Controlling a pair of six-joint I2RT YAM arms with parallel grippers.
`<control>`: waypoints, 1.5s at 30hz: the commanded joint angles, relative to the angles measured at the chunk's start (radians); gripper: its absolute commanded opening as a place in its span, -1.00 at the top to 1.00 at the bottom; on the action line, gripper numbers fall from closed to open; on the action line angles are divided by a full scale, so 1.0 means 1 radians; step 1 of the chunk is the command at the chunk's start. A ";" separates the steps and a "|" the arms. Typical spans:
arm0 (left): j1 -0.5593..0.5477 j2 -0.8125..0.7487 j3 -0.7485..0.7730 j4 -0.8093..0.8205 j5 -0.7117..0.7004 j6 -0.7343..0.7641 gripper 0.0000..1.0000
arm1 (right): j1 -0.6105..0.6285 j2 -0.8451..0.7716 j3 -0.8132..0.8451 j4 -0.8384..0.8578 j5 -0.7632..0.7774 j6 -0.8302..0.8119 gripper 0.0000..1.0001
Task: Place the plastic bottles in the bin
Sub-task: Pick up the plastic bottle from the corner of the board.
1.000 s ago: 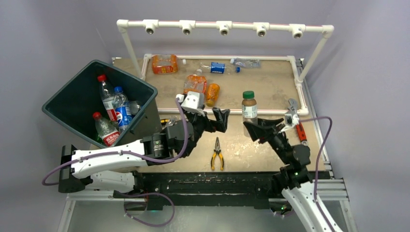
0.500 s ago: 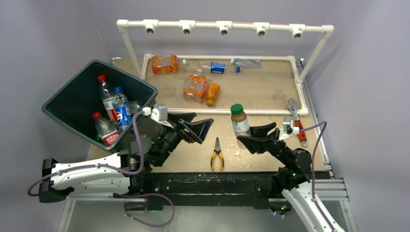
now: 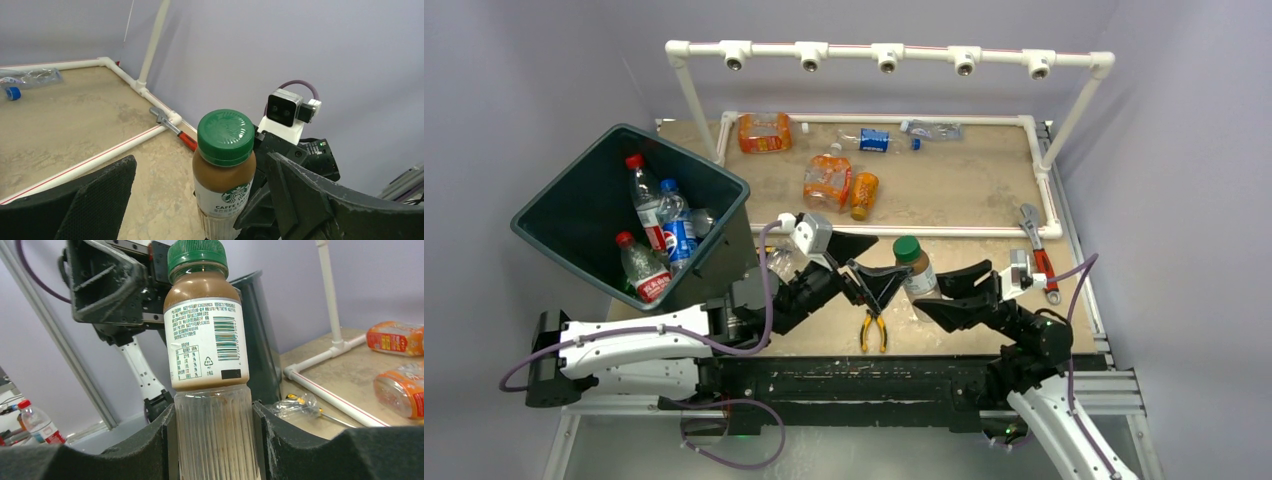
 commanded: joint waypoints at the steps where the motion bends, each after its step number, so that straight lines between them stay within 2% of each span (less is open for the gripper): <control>1: -0.005 -0.052 -0.030 0.117 0.051 0.034 -0.98 | 0.008 -0.006 0.014 0.092 -0.015 0.040 0.45; 9: -0.005 -0.089 -0.056 0.109 0.051 0.025 -0.92 | 0.046 0.108 0.062 0.114 0.002 -0.015 0.47; 17: -0.005 -0.131 -0.070 0.095 0.031 0.033 -0.90 | 0.117 0.135 0.156 -0.078 0.012 -0.150 0.45; 22: -0.005 -0.155 -0.103 0.122 0.028 0.038 -0.89 | 0.131 0.112 0.168 -0.132 -0.002 -0.176 0.44; 28: -0.005 -0.129 -0.087 0.138 0.052 0.043 -0.88 | 0.151 0.145 0.149 -0.061 -0.034 -0.146 0.44; 33: -0.005 -0.047 -0.001 0.060 0.050 0.055 -0.84 | 0.186 0.177 0.111 0.041 -0.015 -0.089 0.45; 36: -0.005 -0.015 0.014 0.066 0.058 0.062 -0.79 | 0.209 0.206 0.082 0.114 -0.003 -0.056 0.45; 45: -0.005 -0.006 0.008 0.062 0.003 0.057 -0.63 | 0.310 0.240 0.078 0.128 0.067 -0.096 0.45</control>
